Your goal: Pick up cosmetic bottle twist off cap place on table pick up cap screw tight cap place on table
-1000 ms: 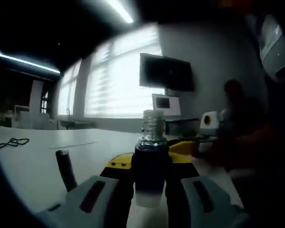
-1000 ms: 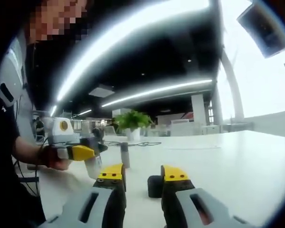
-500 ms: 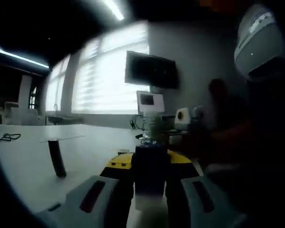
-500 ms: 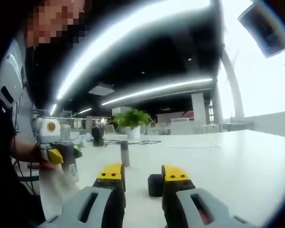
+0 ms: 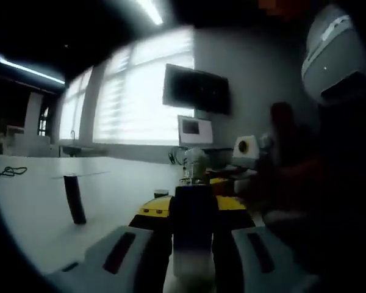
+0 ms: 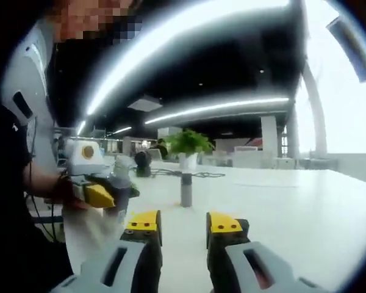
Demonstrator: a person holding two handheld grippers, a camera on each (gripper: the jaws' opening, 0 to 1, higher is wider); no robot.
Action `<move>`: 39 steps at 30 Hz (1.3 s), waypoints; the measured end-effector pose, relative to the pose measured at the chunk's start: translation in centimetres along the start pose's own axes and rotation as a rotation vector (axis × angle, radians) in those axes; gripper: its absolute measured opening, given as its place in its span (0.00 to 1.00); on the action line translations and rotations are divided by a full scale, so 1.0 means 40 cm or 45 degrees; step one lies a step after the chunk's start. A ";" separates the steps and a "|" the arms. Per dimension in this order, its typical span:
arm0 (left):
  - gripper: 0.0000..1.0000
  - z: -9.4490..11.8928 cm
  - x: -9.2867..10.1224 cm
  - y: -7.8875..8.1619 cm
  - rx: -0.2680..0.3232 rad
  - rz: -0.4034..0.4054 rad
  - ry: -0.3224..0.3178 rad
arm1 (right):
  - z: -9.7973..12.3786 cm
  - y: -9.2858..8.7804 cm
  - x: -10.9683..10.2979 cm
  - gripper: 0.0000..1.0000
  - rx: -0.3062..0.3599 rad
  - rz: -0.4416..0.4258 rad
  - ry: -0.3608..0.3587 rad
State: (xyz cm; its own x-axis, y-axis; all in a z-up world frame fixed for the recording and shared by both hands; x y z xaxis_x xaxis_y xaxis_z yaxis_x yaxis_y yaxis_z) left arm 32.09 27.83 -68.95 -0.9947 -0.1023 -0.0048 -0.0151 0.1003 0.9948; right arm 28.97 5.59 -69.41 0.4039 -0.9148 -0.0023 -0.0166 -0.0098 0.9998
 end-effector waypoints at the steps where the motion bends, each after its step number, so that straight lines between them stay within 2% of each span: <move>1: 0.14 0.000 -0.001 0.000 0.002 0.001 0.003 | -0.001 0.003 -0.004 0.22 -0.001 -0.015 -0.001; 8: 0.14 -0.001 0.001 0.000 0.002 -0.015 -0.007 | -0.001 0.017 -0.007 0.23 0.047 -0.097 -0.018; 14: 0.14 0.000 0.003 0.001 0.009 -0.021 -0.010 | 0.001 0.018 -0.015 0.23 0.036 -0.097 -0.013; 27: 0.14 -0.001 0.007 0.002 0.009 -0.023 -0.019 | -0.024 0.061 -0.073 0.30 0.075 -0.106 0.069; 39: 0.14 -0.003 0.010 -0.002 -0.007 -0.029 -0.034 | -0.038 0.070 -0.081 0.30 0.067 -0.079 0.082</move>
State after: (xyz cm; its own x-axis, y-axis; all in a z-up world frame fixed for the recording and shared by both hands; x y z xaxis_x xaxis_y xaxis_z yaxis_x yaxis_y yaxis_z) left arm 31.72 27.67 -69.03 -0.9965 -0.0777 -0.0297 -0.0369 0.0927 0.9950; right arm 28.98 9.14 -66.59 0.4634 -0.8840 -0.0613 -0.0369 -0.0883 0.9954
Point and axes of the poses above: the point that each gripper's makers call its tool centre point, and the gripper's own axes: z roughly backward along the fingers, x roughly to its right, y roughly out of its top, the point moved 10 cm from there along z, roughly backward along the fingers, and after that the axes turned 11 degrees about -y, right-handed, at the moved point
